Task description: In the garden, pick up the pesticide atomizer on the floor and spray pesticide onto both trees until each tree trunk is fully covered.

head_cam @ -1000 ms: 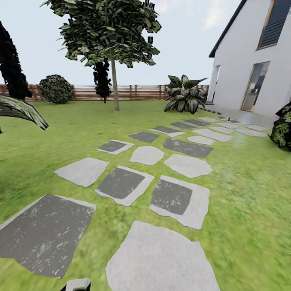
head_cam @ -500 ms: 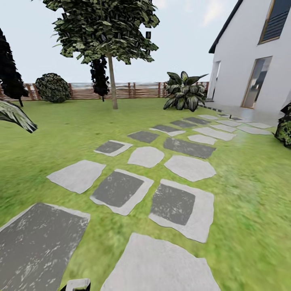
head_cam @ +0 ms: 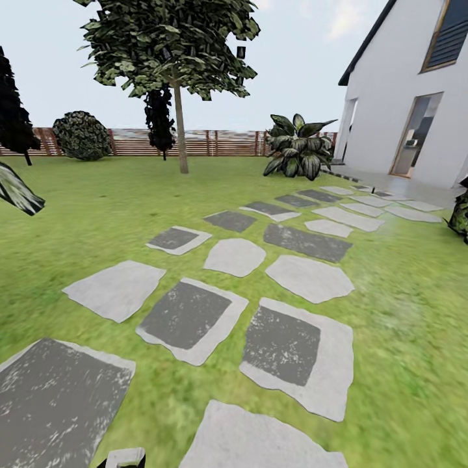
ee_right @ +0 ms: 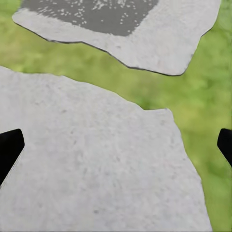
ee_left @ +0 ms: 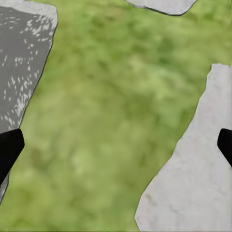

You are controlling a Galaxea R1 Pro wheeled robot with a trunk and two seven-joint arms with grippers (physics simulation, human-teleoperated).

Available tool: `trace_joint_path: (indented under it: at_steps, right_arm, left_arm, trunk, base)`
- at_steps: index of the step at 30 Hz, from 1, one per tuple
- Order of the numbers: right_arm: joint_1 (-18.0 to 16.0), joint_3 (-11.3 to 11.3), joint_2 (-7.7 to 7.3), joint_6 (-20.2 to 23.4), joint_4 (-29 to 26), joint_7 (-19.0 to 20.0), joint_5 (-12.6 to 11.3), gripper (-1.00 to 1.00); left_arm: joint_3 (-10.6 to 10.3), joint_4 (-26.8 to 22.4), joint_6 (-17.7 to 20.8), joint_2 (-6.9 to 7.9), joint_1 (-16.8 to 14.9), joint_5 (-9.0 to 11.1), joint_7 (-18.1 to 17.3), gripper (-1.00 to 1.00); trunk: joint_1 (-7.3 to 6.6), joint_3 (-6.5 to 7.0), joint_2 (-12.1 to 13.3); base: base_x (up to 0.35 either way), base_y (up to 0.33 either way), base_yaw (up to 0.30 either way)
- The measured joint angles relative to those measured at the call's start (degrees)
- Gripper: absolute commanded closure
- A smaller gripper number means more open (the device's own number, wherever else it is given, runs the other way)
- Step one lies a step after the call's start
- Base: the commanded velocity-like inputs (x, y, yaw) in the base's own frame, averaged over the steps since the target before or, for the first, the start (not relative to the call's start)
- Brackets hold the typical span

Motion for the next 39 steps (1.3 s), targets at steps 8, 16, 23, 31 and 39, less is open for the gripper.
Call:
trace_joint_path:
  at_steps: [8,16,23,31,39]
  right_arm:
    - [0.0,0.0,0.09,0.0,2.02,-0.08,-0.09,-1.0]
    - [0.0,-0.03,0.09,0.0,2.07,-0.08,-0.09,-1.0]
    - [0.0,-0.09,0.09,0.0,2.02,-0.08,-0.14,-1.0]
    - [0.0,-0.27,0.09,-0.03,2.0,-0.21,-0.17,-1.0]
    - [0.0,-0.13,0.09,0.0,1.97,-0.11,-0.17,-1.0]
  left_arm:
    - [0.0,0.0,0.03,0.0,0.0,0.0,0.03,-1.0]
    - [0.0,0.0,0.03,0.0,0.0,0.0,0.08,-1.0]
    - [0.0,0.0,-0.01,-0.04,0.0,0.0,0.09,-1.0]
    - [0.0,0.0,-0.05,-0.07,0.0,0.0,0.09,-1.0]
    - [0.0,0.0,-0.05,-0.05,0.0,0.0,0.09,-1.0]
  trunk:
    - [0.0,0.0,0.0]
    - [0.0,0.0,0.0]
    - [0.0,0.0,0.0]
    - [0.0,0.0,0.0]
    - [0.0,-0.16,0.0]
  base:
    - [0.34,0.0,0.0]
    - [0.34,0.0,-0.039]
    - [0.34,0.0,-0.236]
    - [0.34,0.0,-0.263]
    - [0.34,0.0,-0.265]
